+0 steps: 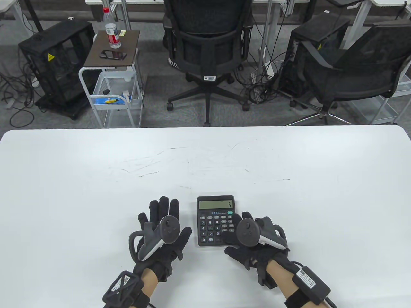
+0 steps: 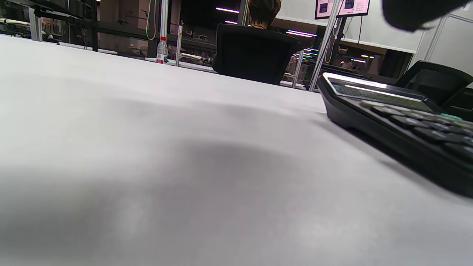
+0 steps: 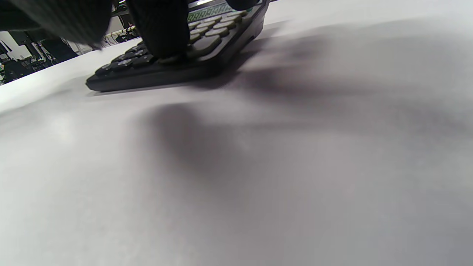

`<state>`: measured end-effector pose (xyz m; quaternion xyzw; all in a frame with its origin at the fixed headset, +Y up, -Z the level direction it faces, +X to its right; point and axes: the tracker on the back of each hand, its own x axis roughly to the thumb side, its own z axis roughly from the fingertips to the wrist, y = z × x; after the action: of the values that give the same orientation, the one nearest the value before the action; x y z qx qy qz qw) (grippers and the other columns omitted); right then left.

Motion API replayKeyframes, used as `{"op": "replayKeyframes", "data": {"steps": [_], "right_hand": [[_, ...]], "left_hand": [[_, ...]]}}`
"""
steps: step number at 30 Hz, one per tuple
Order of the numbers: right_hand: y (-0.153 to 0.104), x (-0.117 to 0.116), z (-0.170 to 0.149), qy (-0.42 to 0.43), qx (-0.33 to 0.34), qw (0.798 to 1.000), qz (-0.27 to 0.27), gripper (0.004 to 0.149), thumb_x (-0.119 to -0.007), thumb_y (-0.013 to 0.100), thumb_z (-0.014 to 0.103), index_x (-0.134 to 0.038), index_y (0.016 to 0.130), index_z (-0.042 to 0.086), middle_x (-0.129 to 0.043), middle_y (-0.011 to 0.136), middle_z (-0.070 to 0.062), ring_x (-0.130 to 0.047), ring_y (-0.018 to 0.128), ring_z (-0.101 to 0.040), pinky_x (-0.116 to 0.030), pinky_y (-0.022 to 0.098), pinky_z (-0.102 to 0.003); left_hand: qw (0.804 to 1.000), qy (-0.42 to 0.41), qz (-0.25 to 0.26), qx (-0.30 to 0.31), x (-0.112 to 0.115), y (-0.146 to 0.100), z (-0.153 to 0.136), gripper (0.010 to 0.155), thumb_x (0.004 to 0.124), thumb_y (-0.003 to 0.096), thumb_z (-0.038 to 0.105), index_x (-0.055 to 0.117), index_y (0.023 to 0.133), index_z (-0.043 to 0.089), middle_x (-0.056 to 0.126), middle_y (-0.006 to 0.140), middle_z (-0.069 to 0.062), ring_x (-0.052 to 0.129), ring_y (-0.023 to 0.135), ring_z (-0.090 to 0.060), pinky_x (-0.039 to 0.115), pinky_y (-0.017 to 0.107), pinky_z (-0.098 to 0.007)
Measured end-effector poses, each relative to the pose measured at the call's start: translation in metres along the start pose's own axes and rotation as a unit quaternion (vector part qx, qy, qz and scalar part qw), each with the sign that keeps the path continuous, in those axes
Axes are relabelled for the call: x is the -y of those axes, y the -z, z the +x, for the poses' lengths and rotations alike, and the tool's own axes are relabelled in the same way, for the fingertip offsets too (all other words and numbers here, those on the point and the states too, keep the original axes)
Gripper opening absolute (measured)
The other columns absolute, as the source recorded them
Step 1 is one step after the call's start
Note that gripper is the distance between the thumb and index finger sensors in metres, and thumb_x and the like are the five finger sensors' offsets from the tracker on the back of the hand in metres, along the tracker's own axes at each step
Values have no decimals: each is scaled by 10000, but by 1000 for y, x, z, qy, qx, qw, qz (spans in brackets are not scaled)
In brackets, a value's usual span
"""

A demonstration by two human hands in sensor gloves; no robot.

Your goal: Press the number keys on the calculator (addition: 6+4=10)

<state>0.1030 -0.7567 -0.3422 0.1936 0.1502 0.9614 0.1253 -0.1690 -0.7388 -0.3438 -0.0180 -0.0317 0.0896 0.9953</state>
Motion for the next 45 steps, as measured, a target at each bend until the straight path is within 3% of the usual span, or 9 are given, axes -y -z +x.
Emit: {"op": "replayKeyframes", "data": {"steps": [18, 25, 35, 45], "right_hand": [[3, 0, 1, 5, -5, 1000, 12, 601, -706, 419, 609, -659, 984, 409, -304, 1195, -89, -206, 1062, -435, -278, 726, -651], [0, 4, -3, 34, 13, 999, -11, 708, -695, 411, 628, -509, 1053, 395, -256, 1192, -108, -187, 1059, -439, -268, 724, -657], [17, -2, 33, -31, 6, 999, -16, 754, -680, 402, 664, -400, 1065, 439, -177, 1189, -104, -158, 1058, -437, -260, 728, -639], [35, -6, 56, -60, 1, 998, 4, 755, -678, 401, 669, -407, 1067, 440, -163, 1187, -105, -150, 1056, -438, -253, 724, -642]], "left_hand": [[1000, 4, -5, 0, 1, -1, 2, 885, 678, 425, 699, 220, 1091, 337, 188, 1218, 22, 201, 1139, -335, 250, 769, -690], [1000, -1, -5, 0, 0, -1, 1, 885, 678, 426, 697, 221, 1091, 333, 199, 1220, 25, 201, 1140, -328, 253, 771, -686], [1000, -1, -8, 4, 1, -1, 3, 890, 678, 426, 697, 219, 1090, 321, 214, 1221, 28, 202, 1141, -319, 254, 774, -679], [1000, -1, -8, 6, 2, -1, 4, 891, 678, 426, 696, 221, 1091, 318, 221, 1221, 32, 204, 1140, -316, 257, 774, -678]]}}
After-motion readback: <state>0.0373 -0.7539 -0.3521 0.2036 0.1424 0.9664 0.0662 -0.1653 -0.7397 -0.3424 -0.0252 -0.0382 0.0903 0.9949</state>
